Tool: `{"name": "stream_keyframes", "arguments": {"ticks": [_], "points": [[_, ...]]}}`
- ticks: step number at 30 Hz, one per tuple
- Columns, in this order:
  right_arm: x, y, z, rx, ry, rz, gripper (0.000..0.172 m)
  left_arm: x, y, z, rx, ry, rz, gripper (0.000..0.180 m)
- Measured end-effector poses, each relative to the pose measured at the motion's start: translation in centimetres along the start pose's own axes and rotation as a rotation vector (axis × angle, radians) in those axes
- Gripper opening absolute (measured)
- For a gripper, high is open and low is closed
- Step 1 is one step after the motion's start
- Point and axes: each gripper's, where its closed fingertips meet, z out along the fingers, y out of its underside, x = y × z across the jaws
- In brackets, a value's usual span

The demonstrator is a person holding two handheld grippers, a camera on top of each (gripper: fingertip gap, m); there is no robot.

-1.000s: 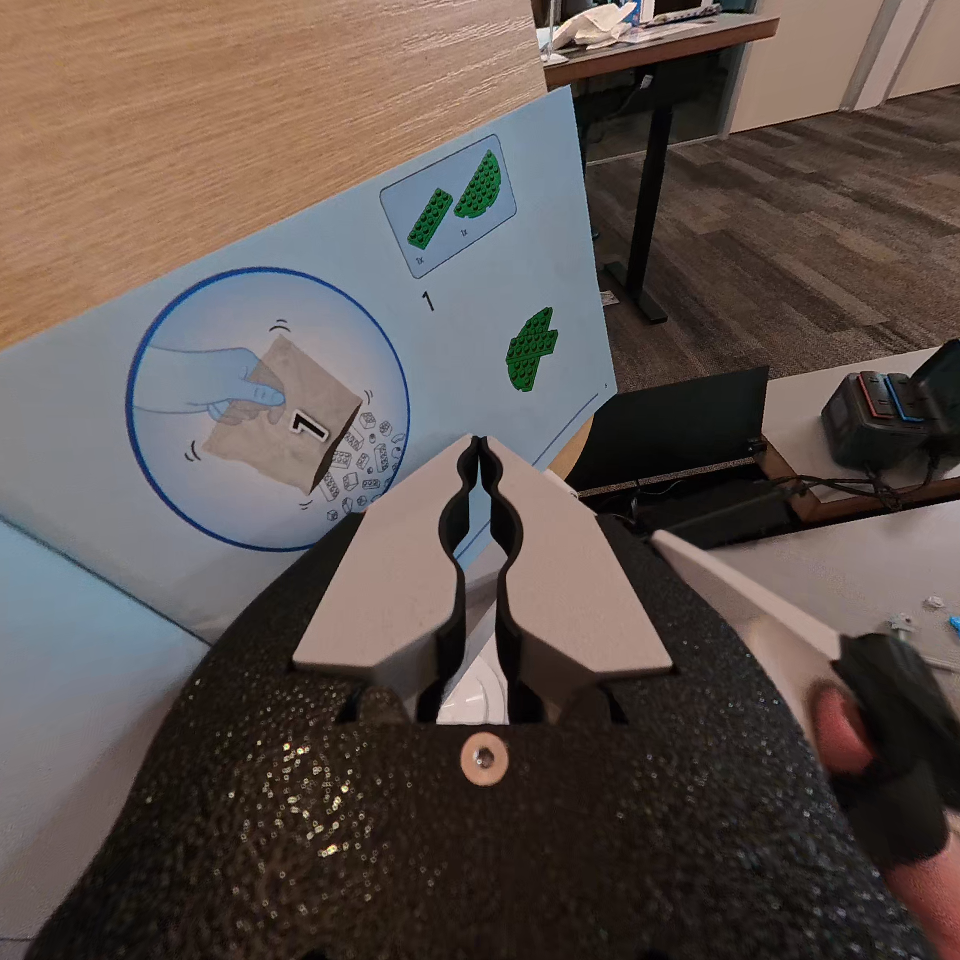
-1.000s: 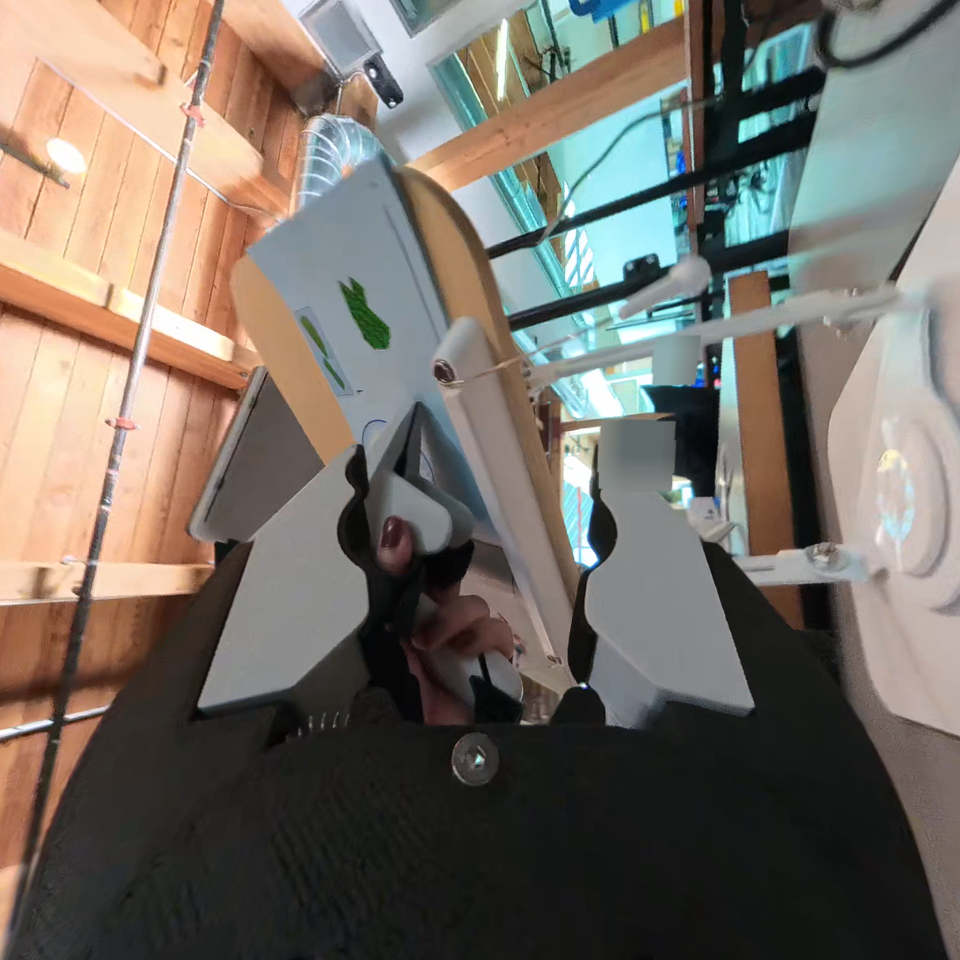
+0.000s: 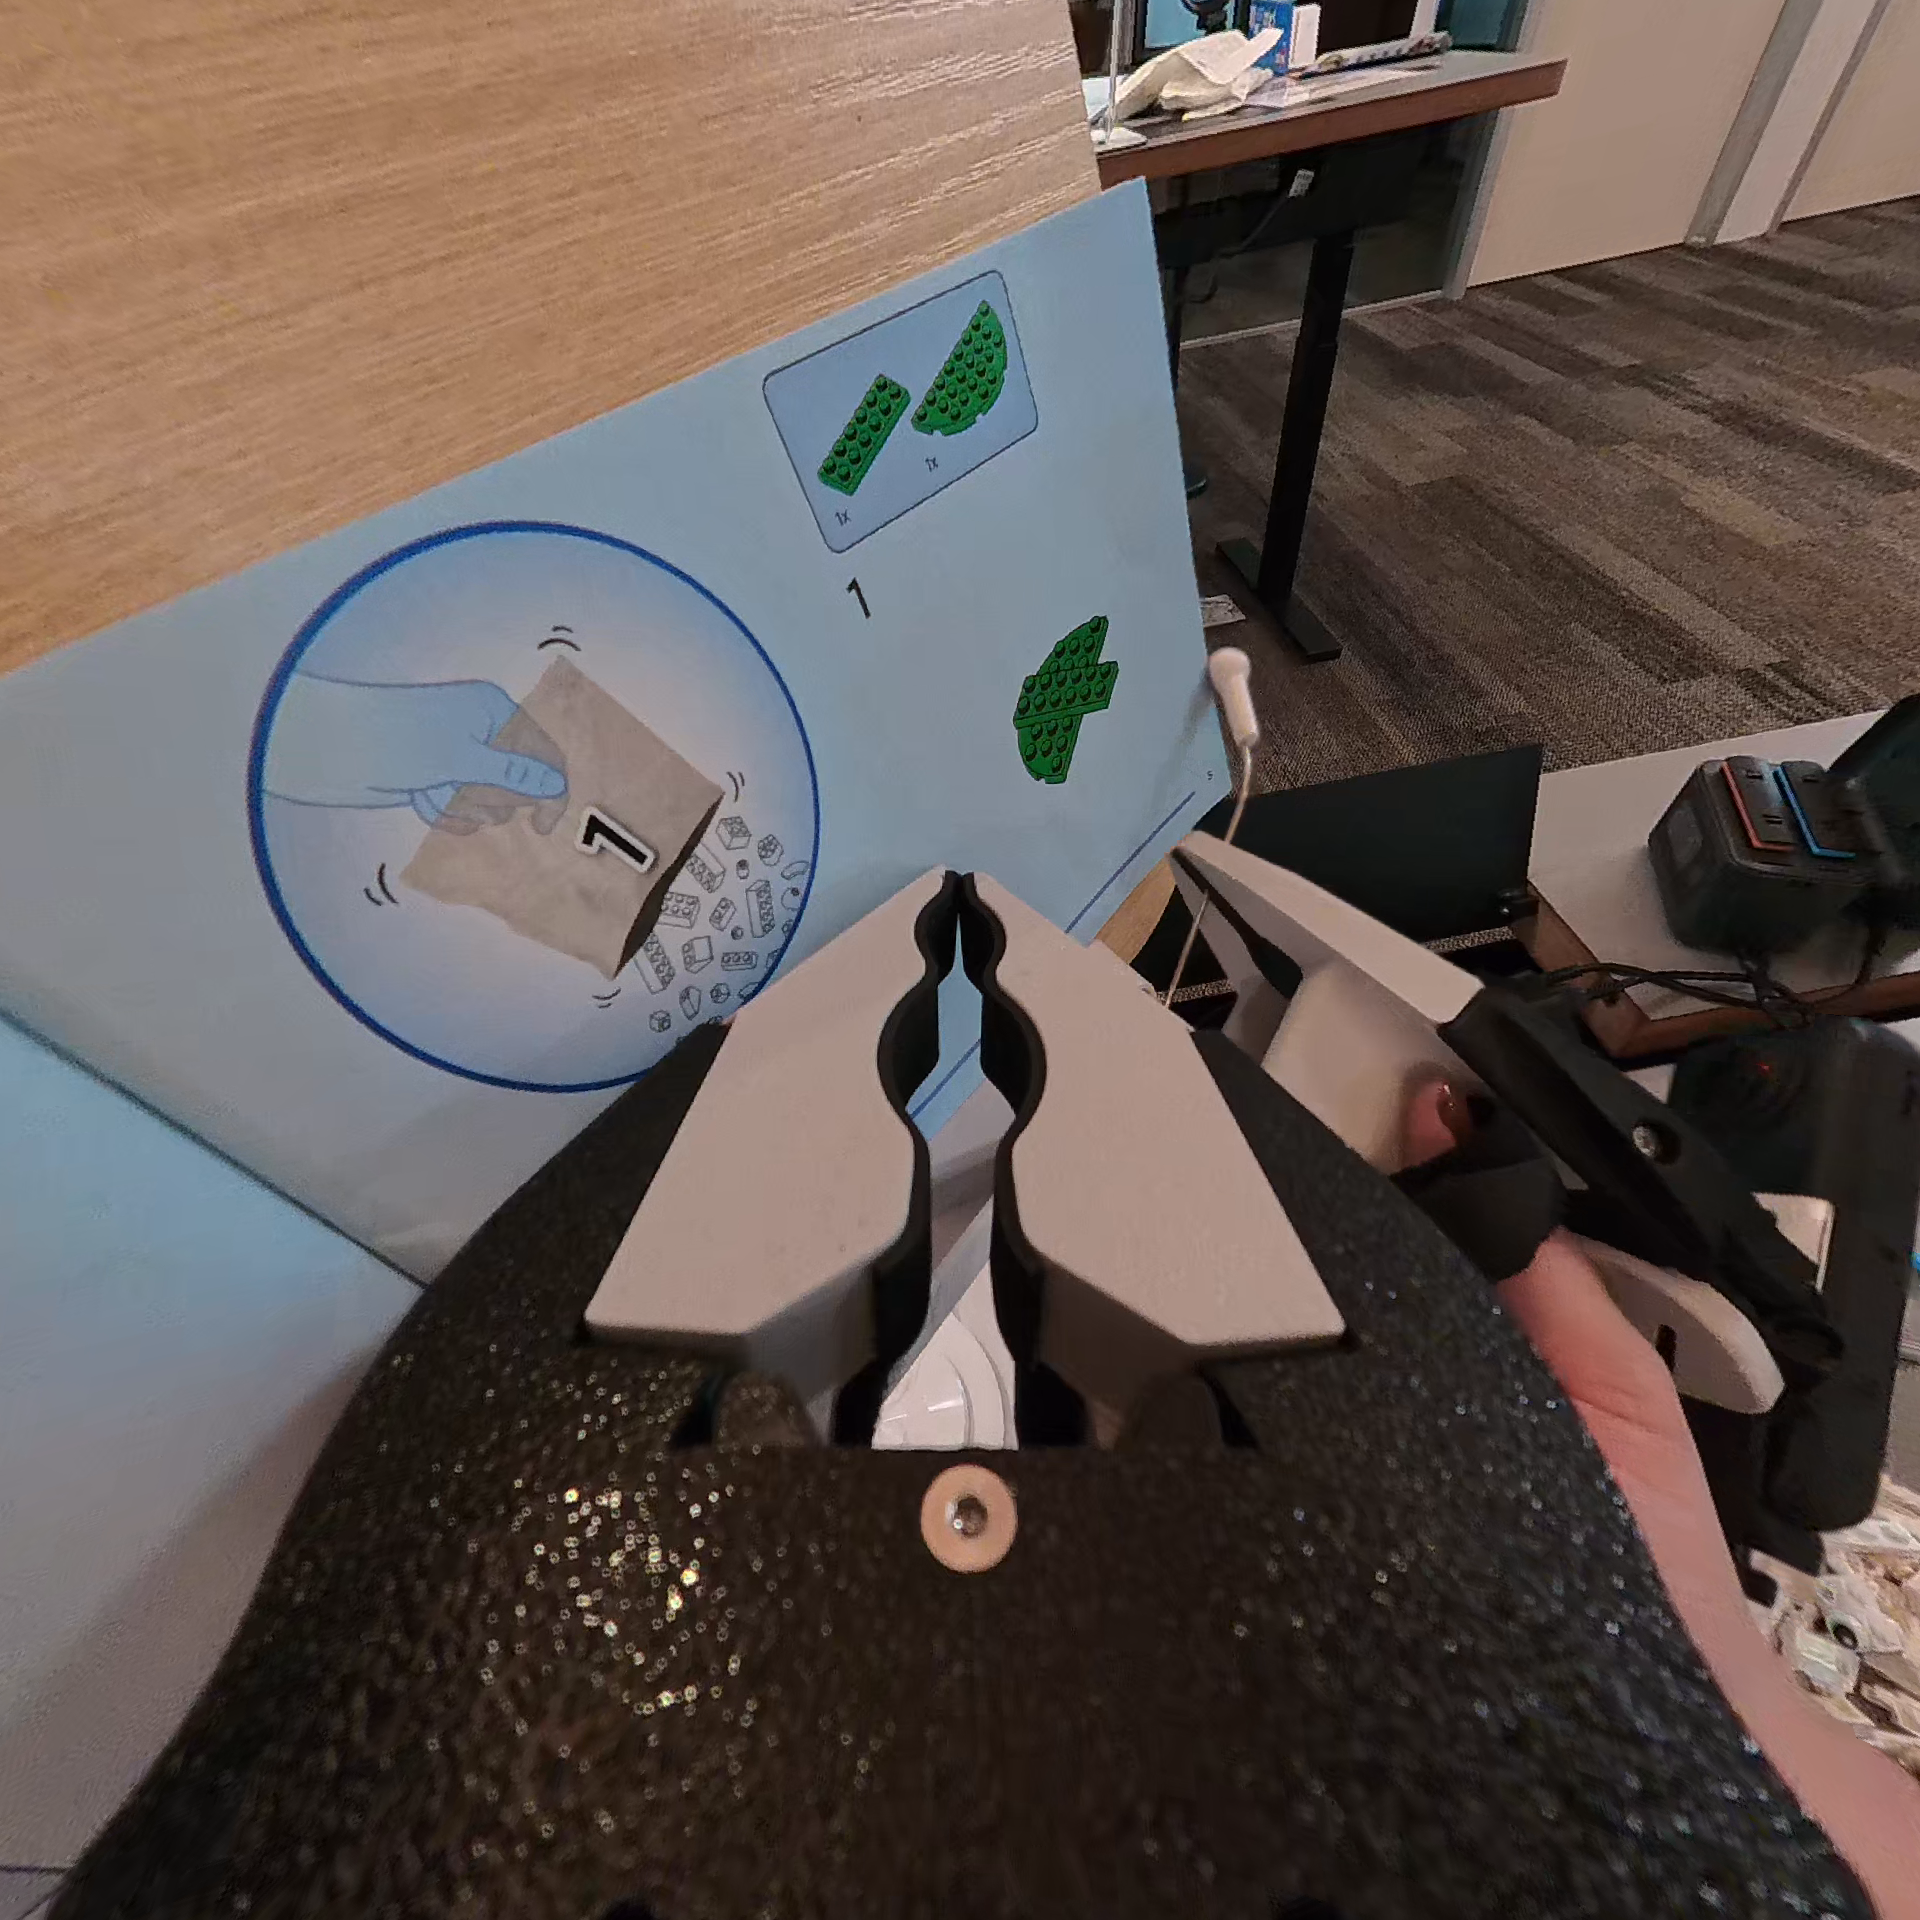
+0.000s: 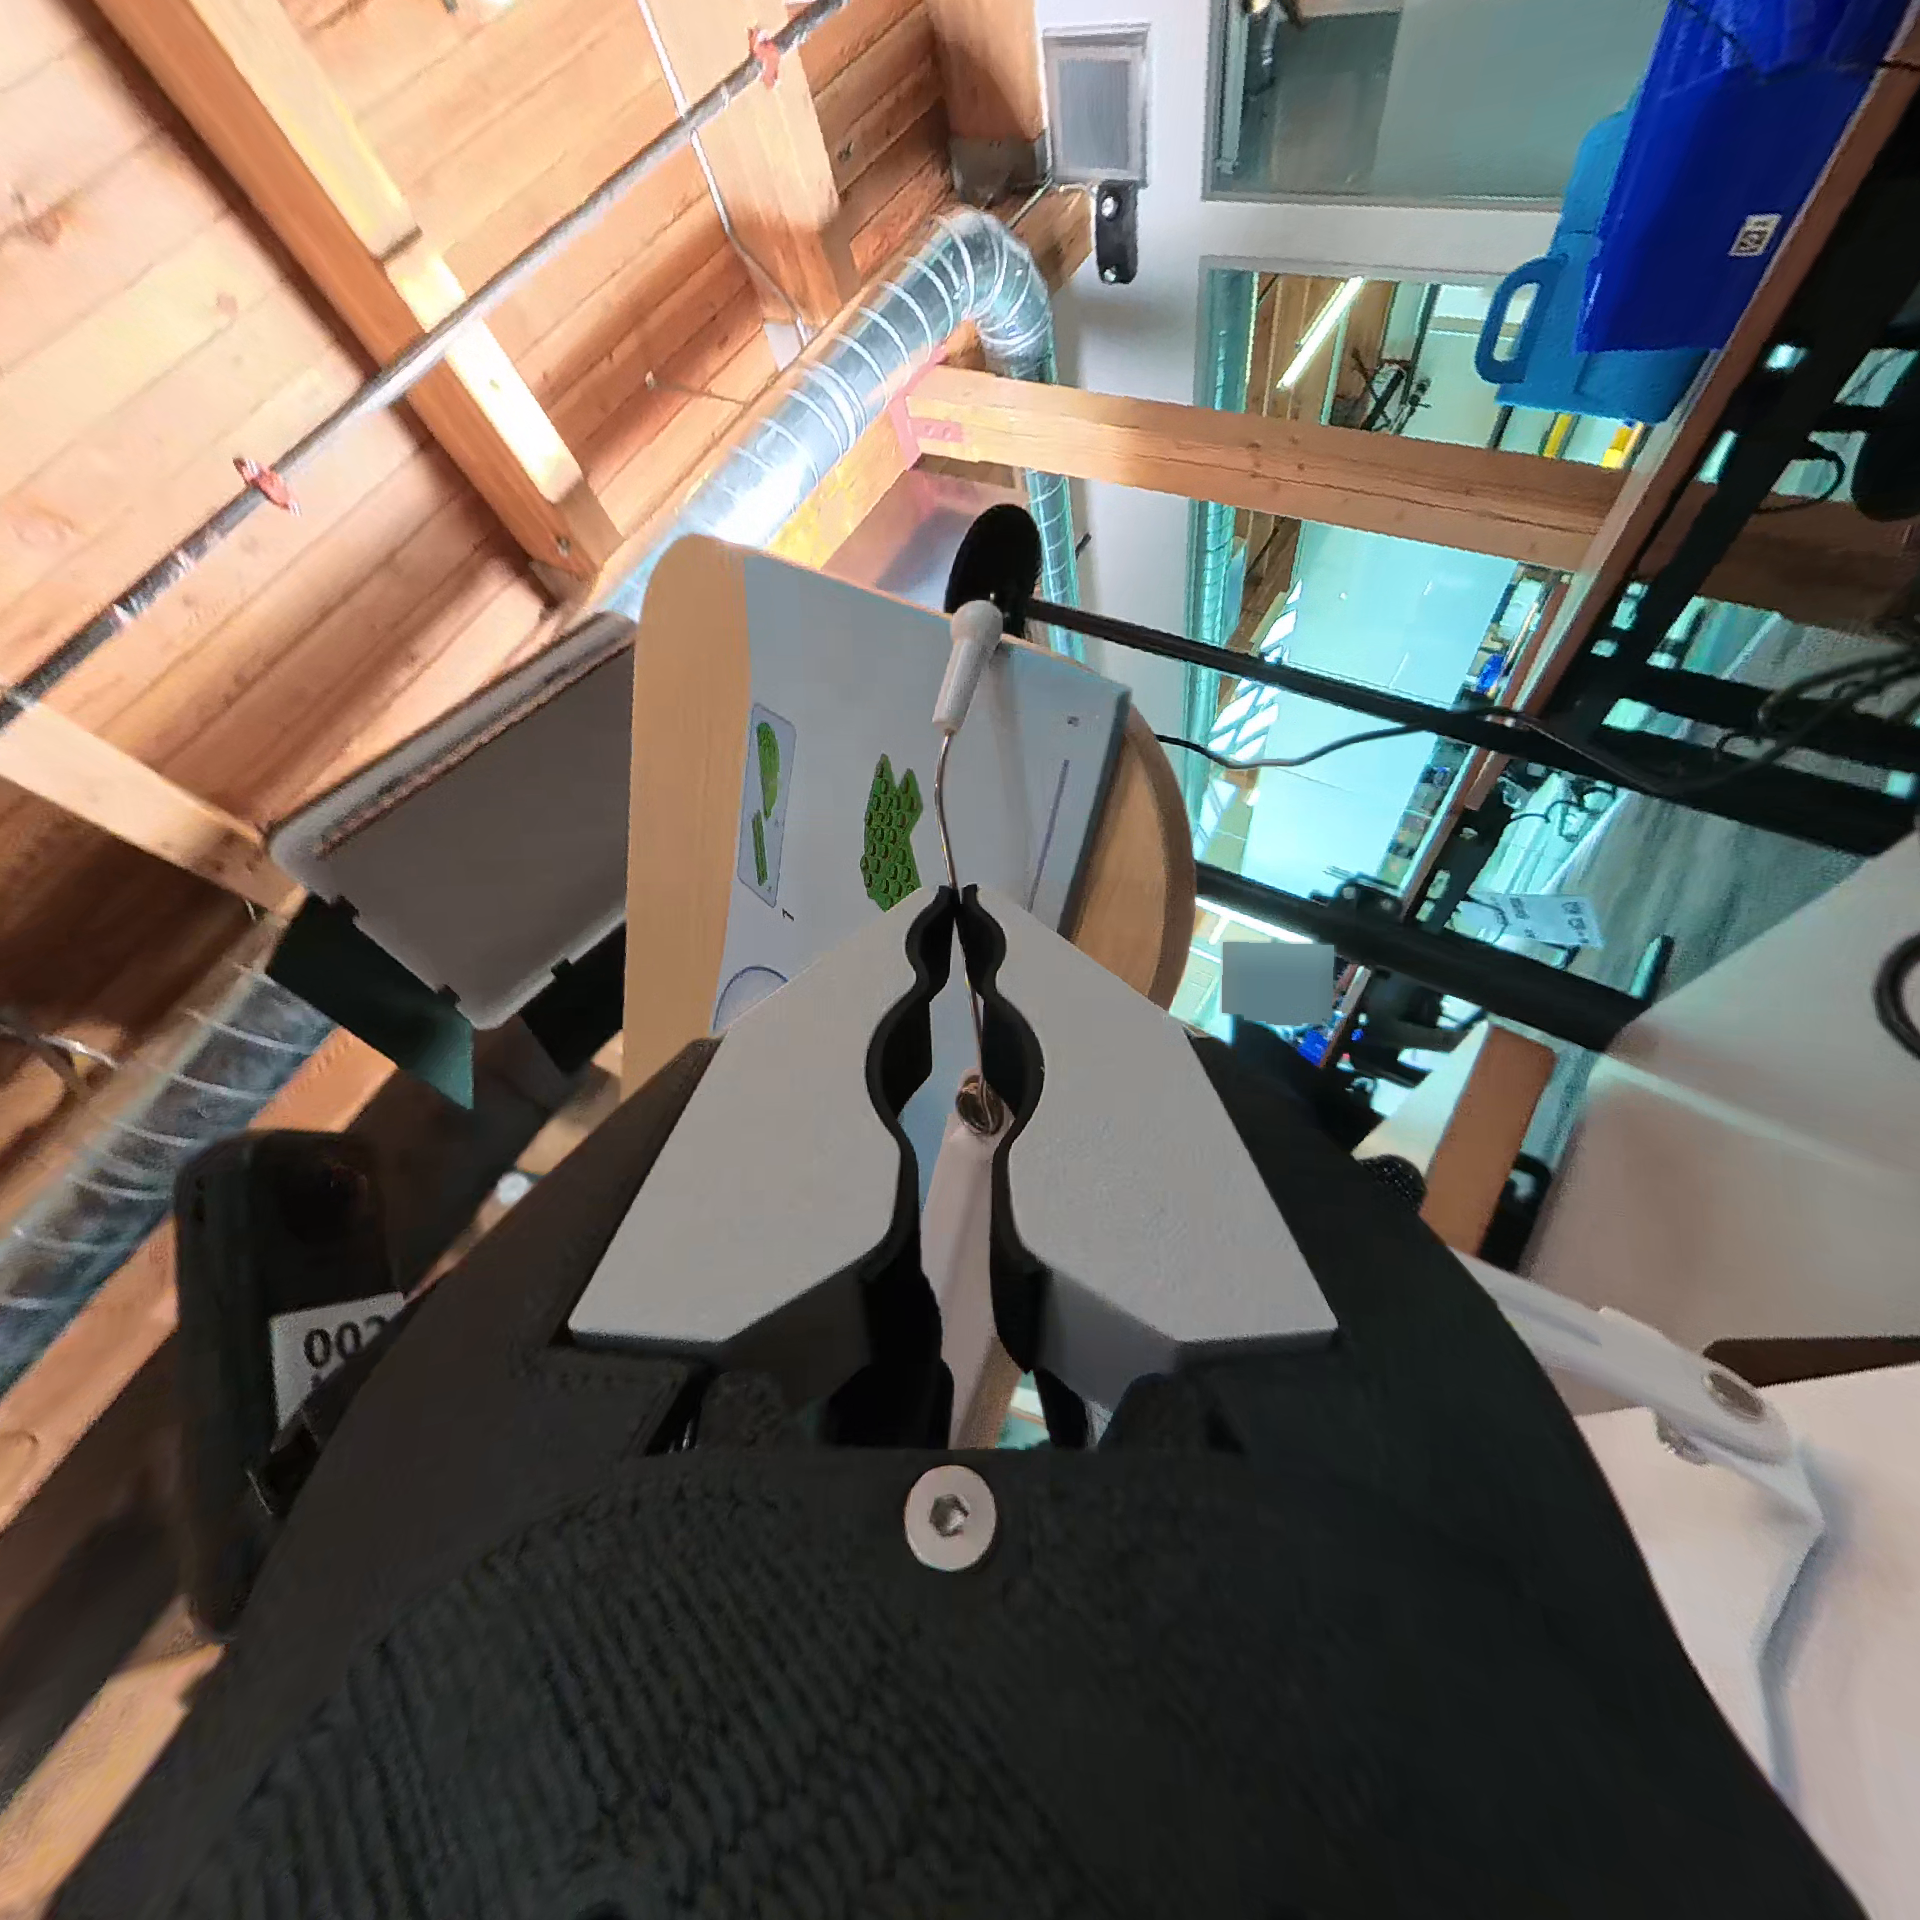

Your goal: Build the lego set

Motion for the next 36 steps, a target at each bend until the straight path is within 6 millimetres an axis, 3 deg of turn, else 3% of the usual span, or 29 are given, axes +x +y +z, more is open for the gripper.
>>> {"name": "stream_keyframes", "arguments": {"ticks": [10, 15, 17, 21, 28, 33, 36], "points": [[-0.3, 0.3, 0.4, -0.113, -0.001, -0.209, 0.000, 0.0, 0.0, 0.0, 0.010, 0.005, -0.004, 0.000], [-1.9, -3.4, 0.0, 0.013, -0.028, -0.160, 0.000, 0.0, 0.0, 0.0, 0.012, -0.004, 0.001, 0.000], [-2.5, -3.4, 0.1, -0.030, -0.010, -0.265, 0.009, 0.0, 0.0, 0.1, 0.012, -0.011, 0.003, 0.000], [-3.5, -1.8, 1.0, -0.151, 0.015, -0.436, 0.009, 0.2, 0.7, 0.4, -0.012, -0.010, 0.000, 0.000], [-0.7, -0.9, 1.9, -0.289, 0.231, -0.603, 0.001, 0.2, 1.5, 0.4, -0.025, -0.032, 0.038, 0.000], [-0.4, -0.9, 1.6, -0.333, 0.344, -0.816, 0.000, 0.1, 1.5, 0.3, -0.025, -0.025, 0.019, 0.000], [-0.3, -0.4, 1.7, -0.365, 0.367, -0.836, 0.000, 0.0, 1.6, 0.2, -0.031, -0.024, 0.023, 0.000]]}}
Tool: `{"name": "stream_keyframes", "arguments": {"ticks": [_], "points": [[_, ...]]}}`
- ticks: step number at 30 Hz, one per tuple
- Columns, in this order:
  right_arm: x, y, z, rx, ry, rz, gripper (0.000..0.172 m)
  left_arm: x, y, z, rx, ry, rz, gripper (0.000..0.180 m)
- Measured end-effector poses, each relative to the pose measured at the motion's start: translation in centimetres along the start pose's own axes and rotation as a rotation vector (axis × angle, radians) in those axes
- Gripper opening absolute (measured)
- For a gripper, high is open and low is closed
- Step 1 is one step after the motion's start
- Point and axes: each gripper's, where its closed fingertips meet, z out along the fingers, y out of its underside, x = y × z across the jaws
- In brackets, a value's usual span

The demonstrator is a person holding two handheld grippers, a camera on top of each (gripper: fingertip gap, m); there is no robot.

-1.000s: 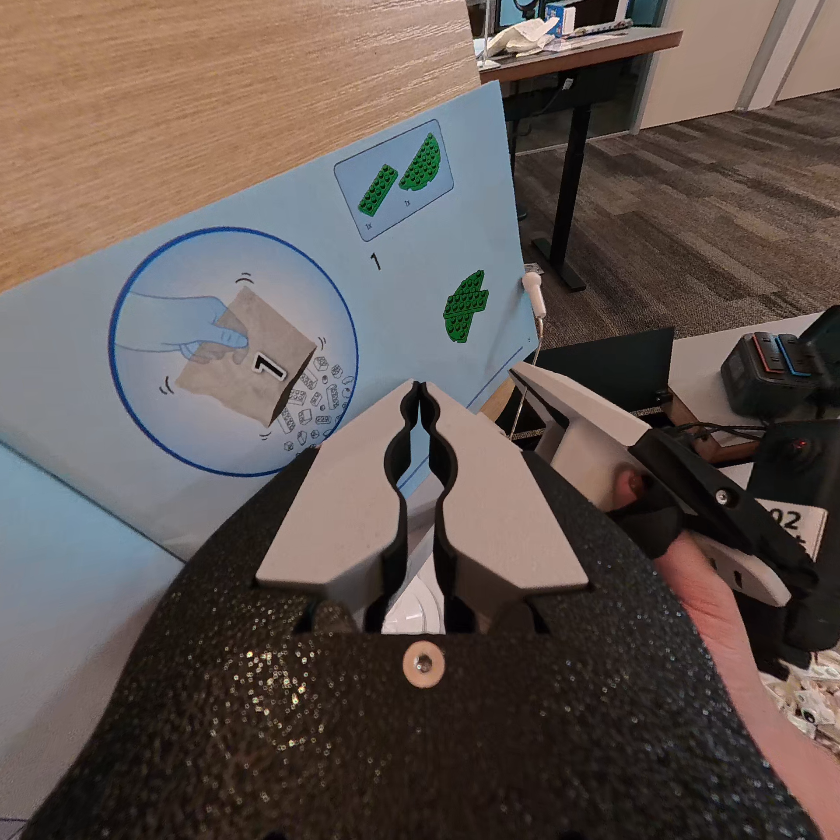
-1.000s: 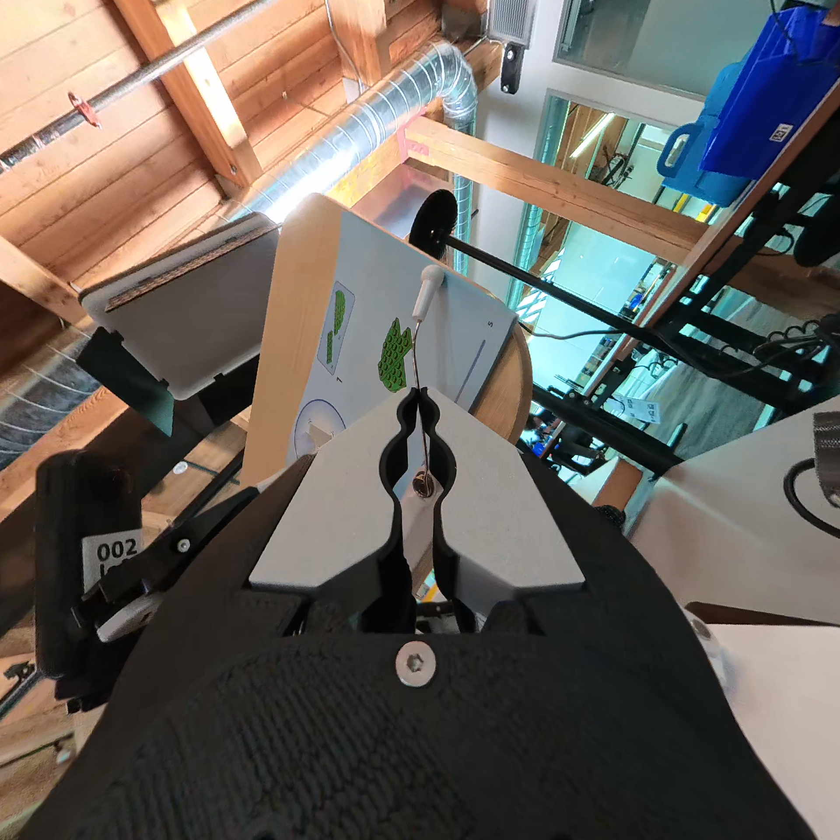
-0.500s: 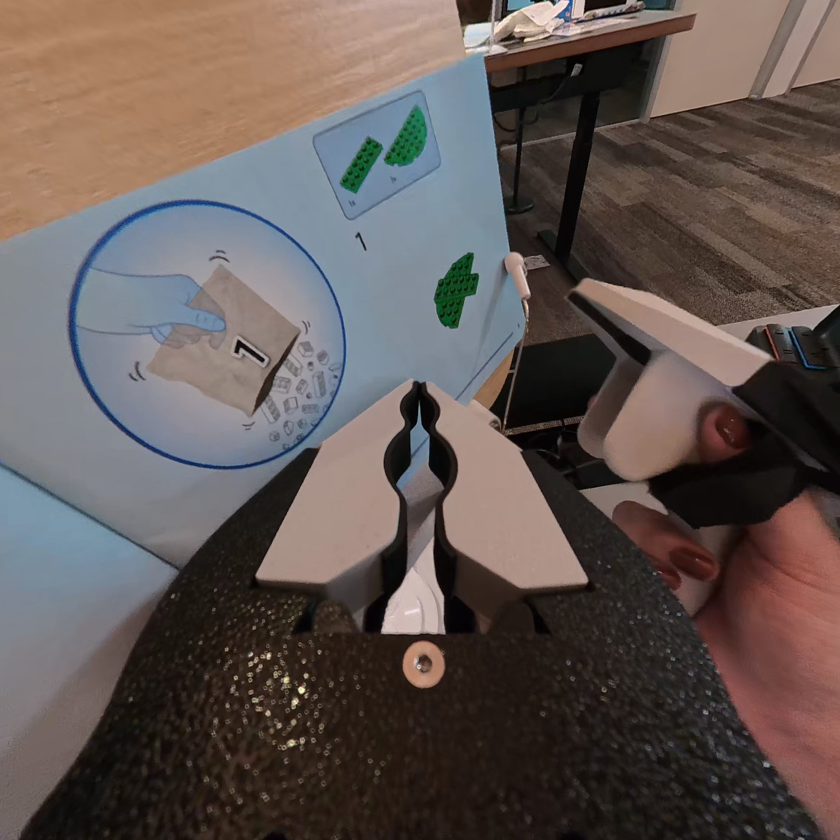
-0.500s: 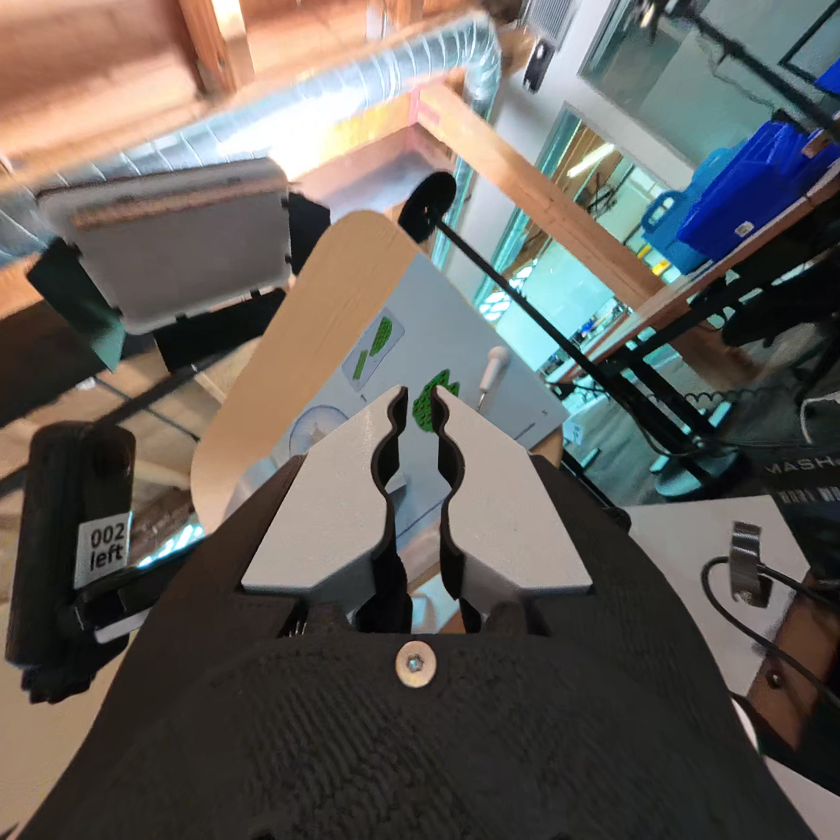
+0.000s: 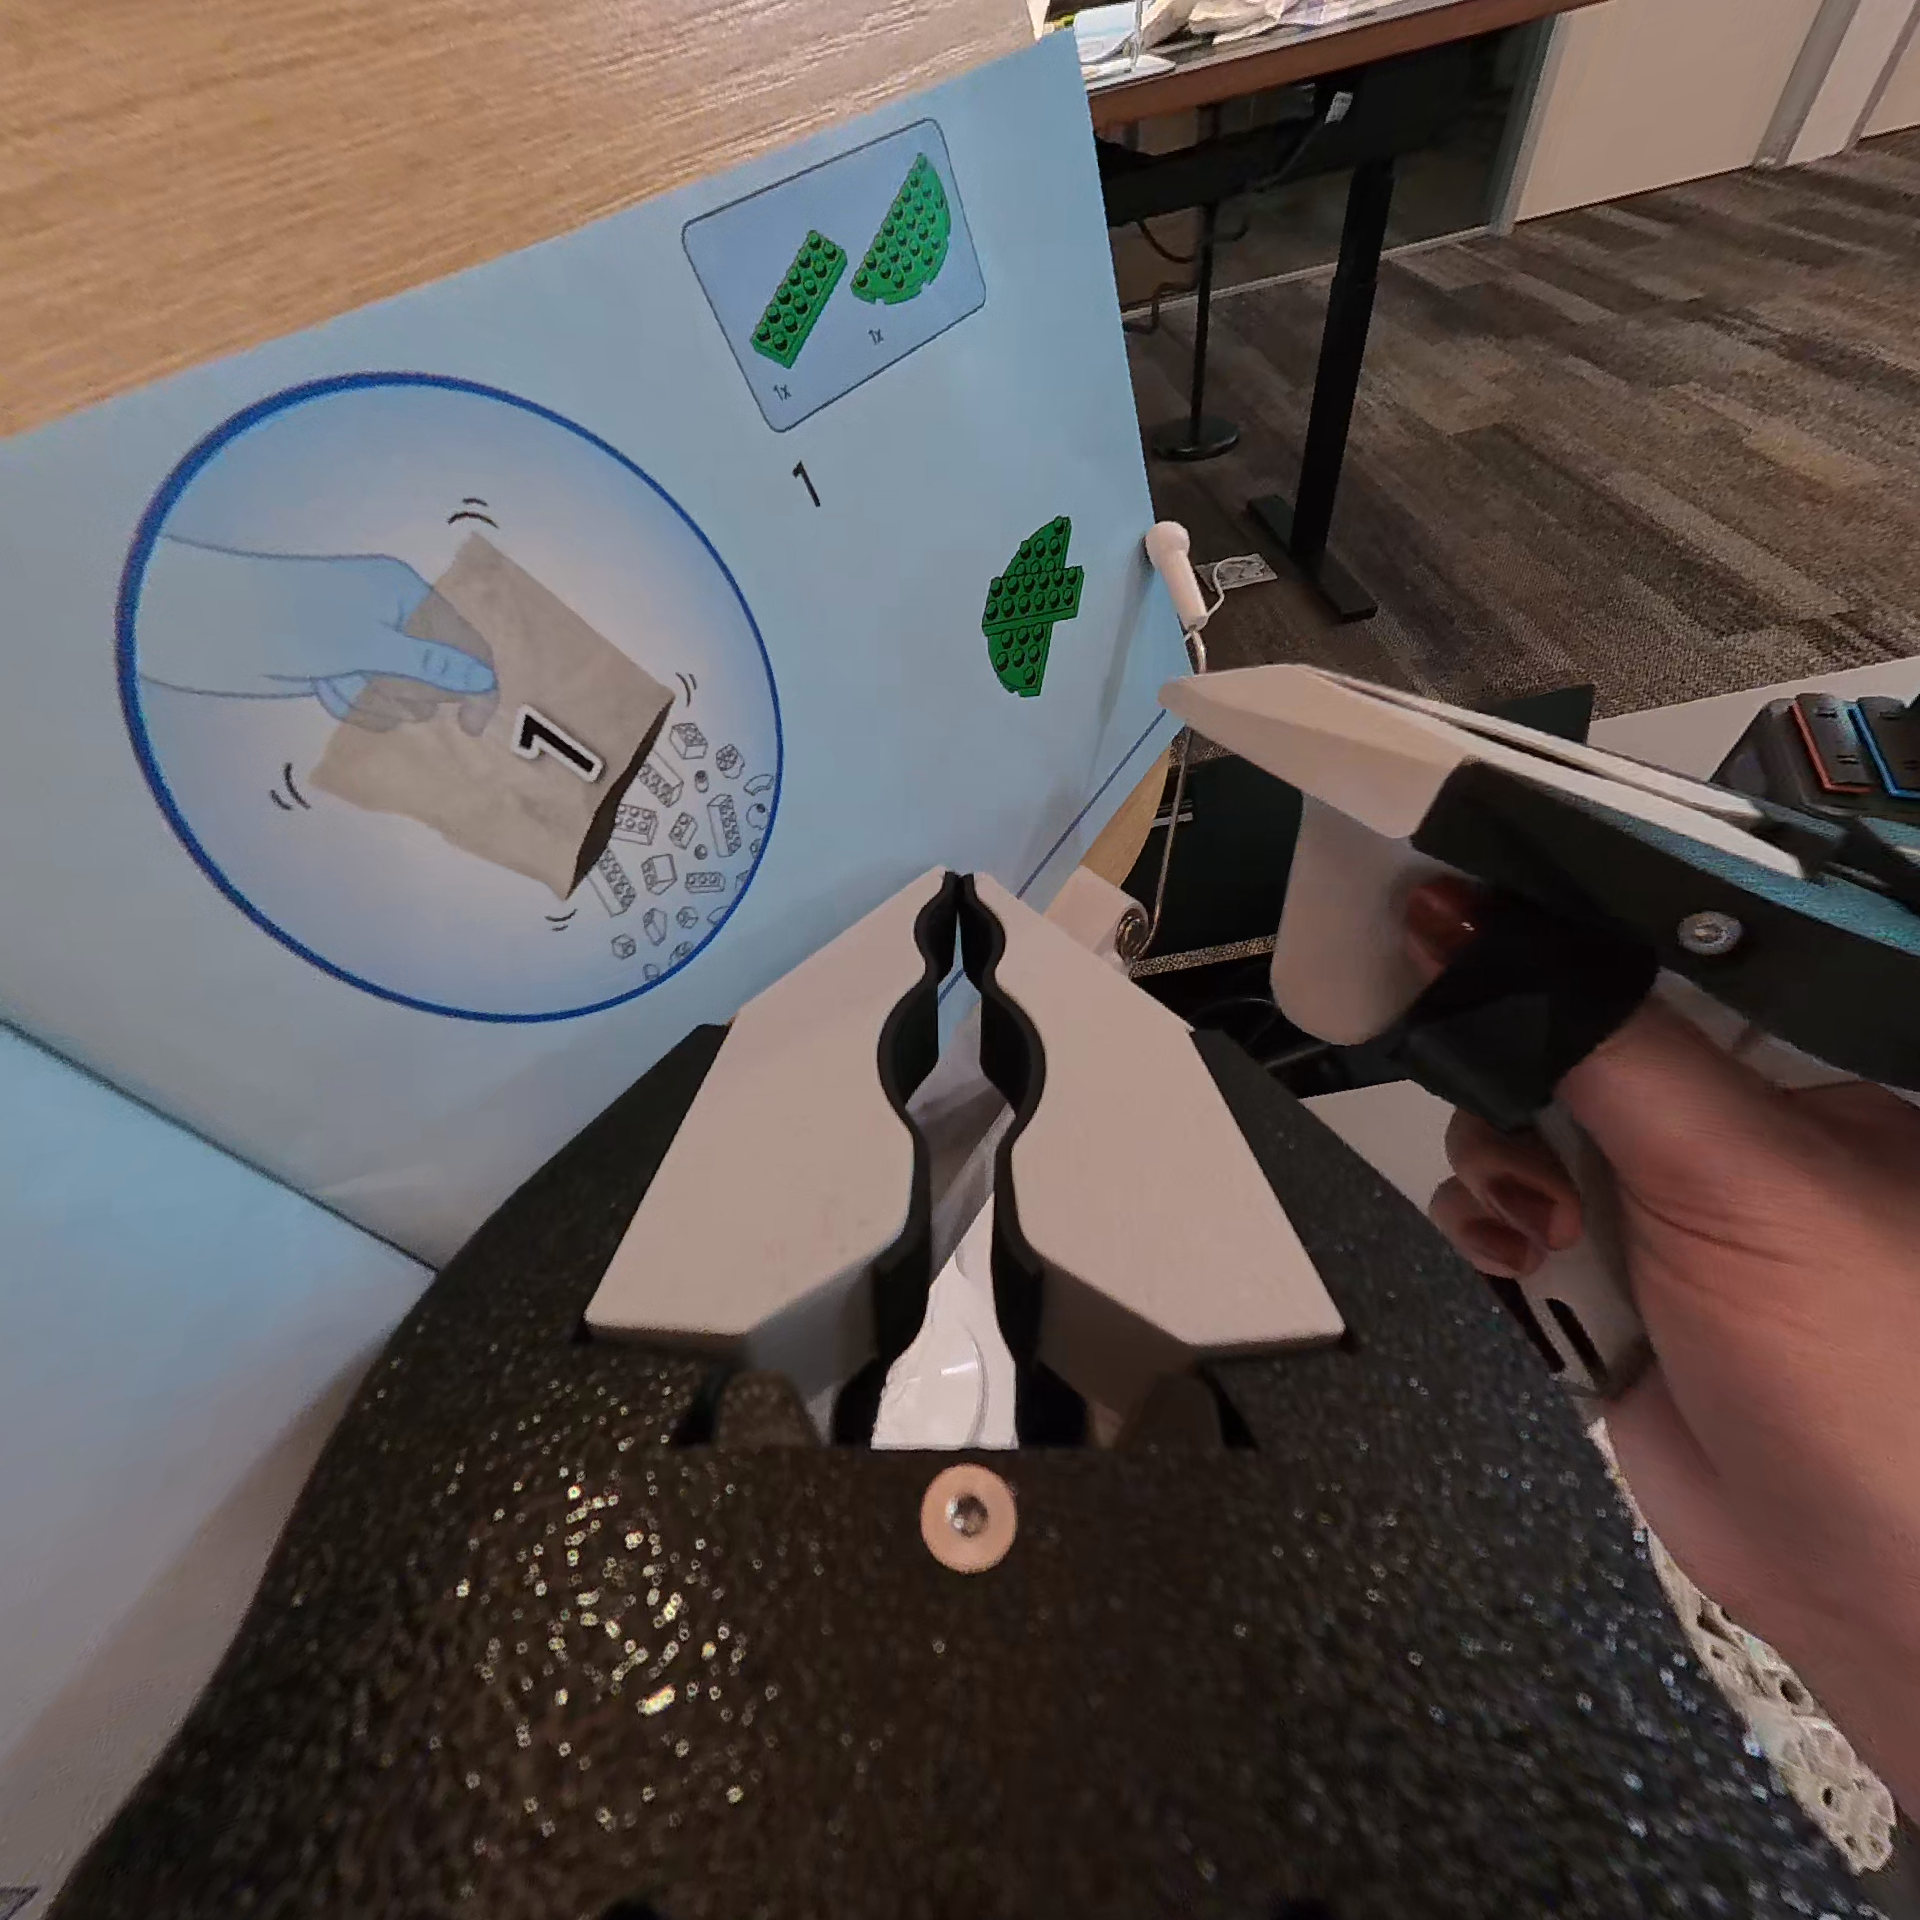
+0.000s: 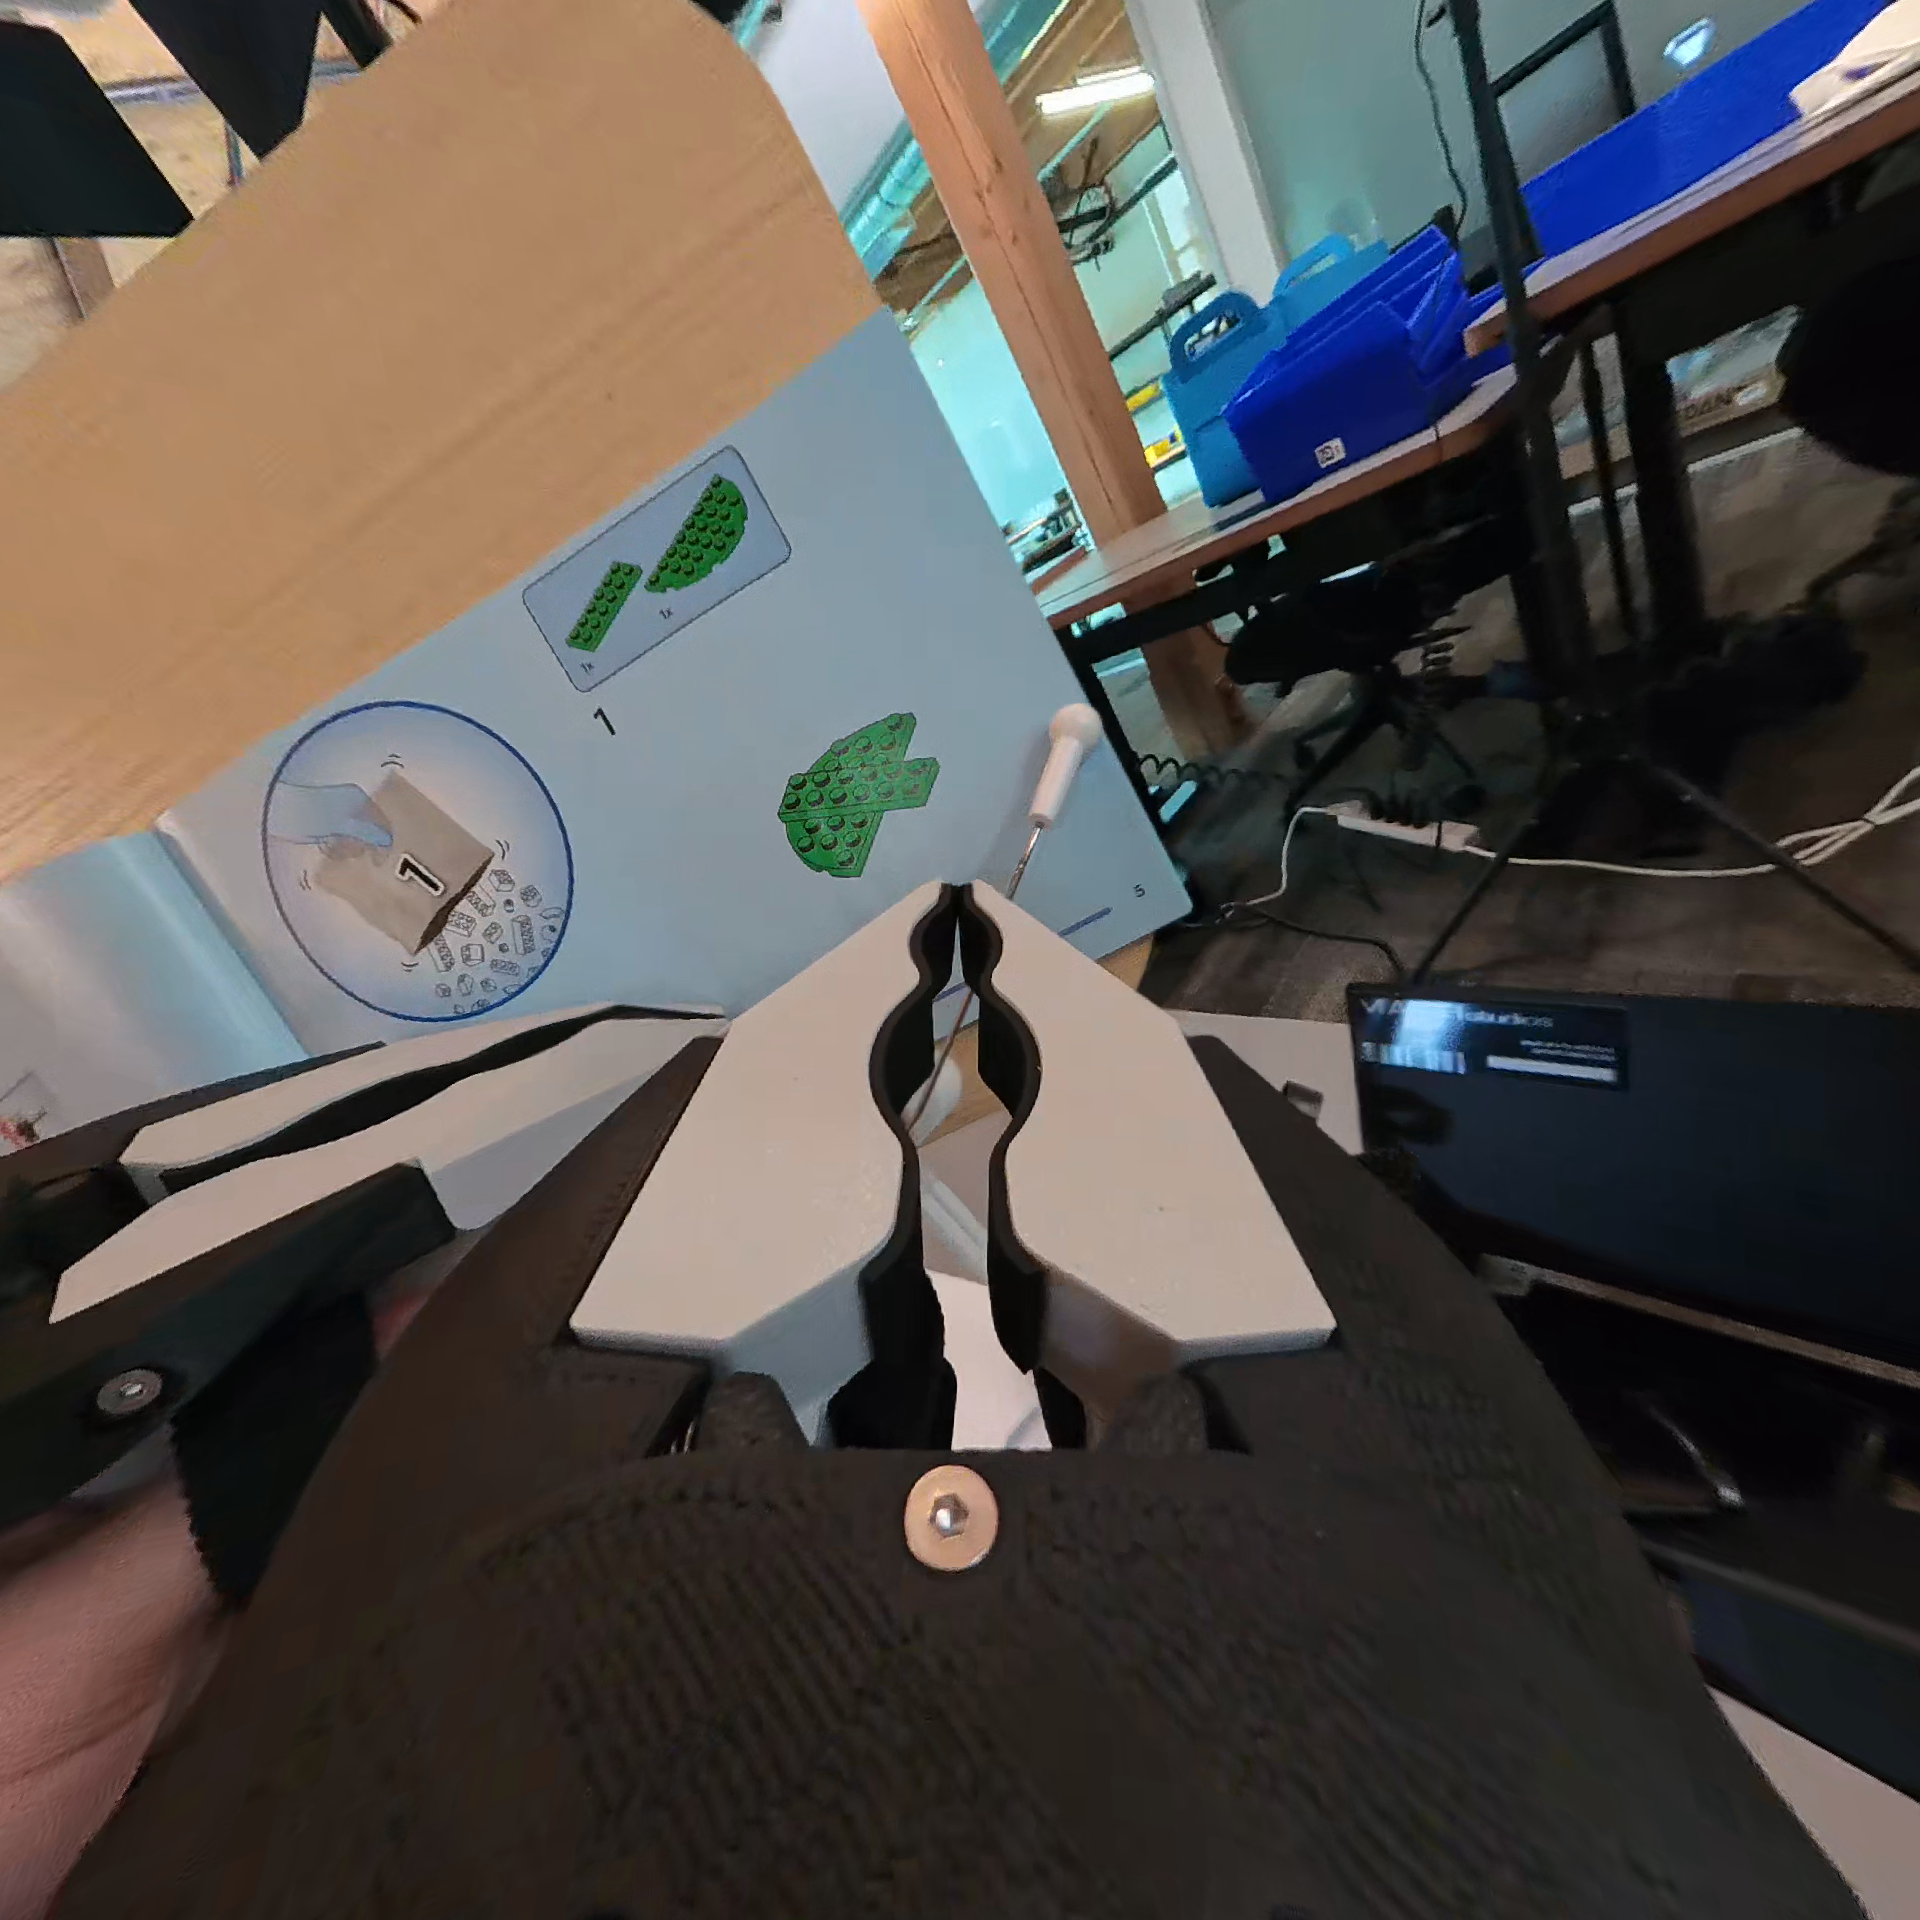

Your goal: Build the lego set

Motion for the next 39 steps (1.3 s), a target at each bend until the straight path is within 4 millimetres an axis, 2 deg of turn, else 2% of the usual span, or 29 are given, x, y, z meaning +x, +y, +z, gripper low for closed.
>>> {"name": "stream_keyframes", "arguments": {"ticks": [4, 8, 9, 11, 13, 16, 18, 20, 23, 26, 29, 31, 34, 36, 39], "points": [[0.0, -0.5, -0.4, 0.041, -0.023, 0.072, 0.000, -0.1, 0.0, -0.1, -0.001, 0.011, -0.011, 0.000], [1.3, -2.1, -2.1, 0.154, 0.020, 0.113, 0.026, 0.5, -0.2, -0.8, 0.024, 0.036, -0.027, 0.000], [1.5, -2.5, -2.6, 0.160, 0.022, 0.118, 0.035, 1.3, -0.4, -1.5, 0.051, 0.077, -0.042, 0.000], [1.2, -3.3, -4.1, 0.138, -0.011, 0.084, 0.043, 3.0, -0.8, -4.0, 0.137, 0.158, -0.057, 0.000], [0.6, -4.3, -6.1, 0.089, -0.038, -0.046, 0.051, 3.5, -0.4, -7.0, 0.198, 0.168, -0.028, 0.000], [-0.5, -5.6, -10.8, 0.008, -0.079, -0.289, 0.052, 4.3, 1.4, -11.8, 0.253, 0.194, -0.043, 0.000], [-1.4, -5.4, -15.1, -0.068, -0.112, -0.437, 0.052, 4.8, 3.4, -14.7, 0.241, 0.212, -0.054, 0.000], [-2.4, -4.1, -20.2, -0.157, -0.157, -0.554, 0.052, 5.8, 5.3, -17.7, 0.223, 0.255, -0.070, 0.000], [-3.1, -1.5, -28.4, -0.267, -0.201, -0.649, 0.051, 8.5, 8.2, -22.3, 0.178, 0.375, -0.080, 0.007], [-2.2, 0.1, -35.8, -0.297, -0.130, -0.734, 0.051, 11.1, 10.7, -26.4, 0.157, 0.432, -0.048, 0.016], [-1.1, 0.5, -41.2, -0.201, -0.019, -0.724, 0.048, 13.0, 12.5, -29.0, 0.205, 0.408, -0.027, 0.025], [-0.2, 1.0, -43.7, -0.108, 0.054, -0.688, 0.048, 14.8, 13.1, -29.9, 0.258, 0.417, -0.079, 0.033], [1.2, 2.3, -45.9, -0.010, 0.123, -0.678, 0.047, 17.7, 13.7, -30.0, 0.328, 0.424, -0.118, 0.047], [2.2, 3.6, -46.7, 0.011, 0.152, -0.709, 0.047, 19.5, 14.0, -29.7, 0.360, 0.423, -0.115, 0.051], [1.4, 2.9, -46.9, 0.035, 0.101, -0.700, 0.046, 21.8, 14.6, -29.5, 0.384, 0.455, -0.102, 0.060]]}}
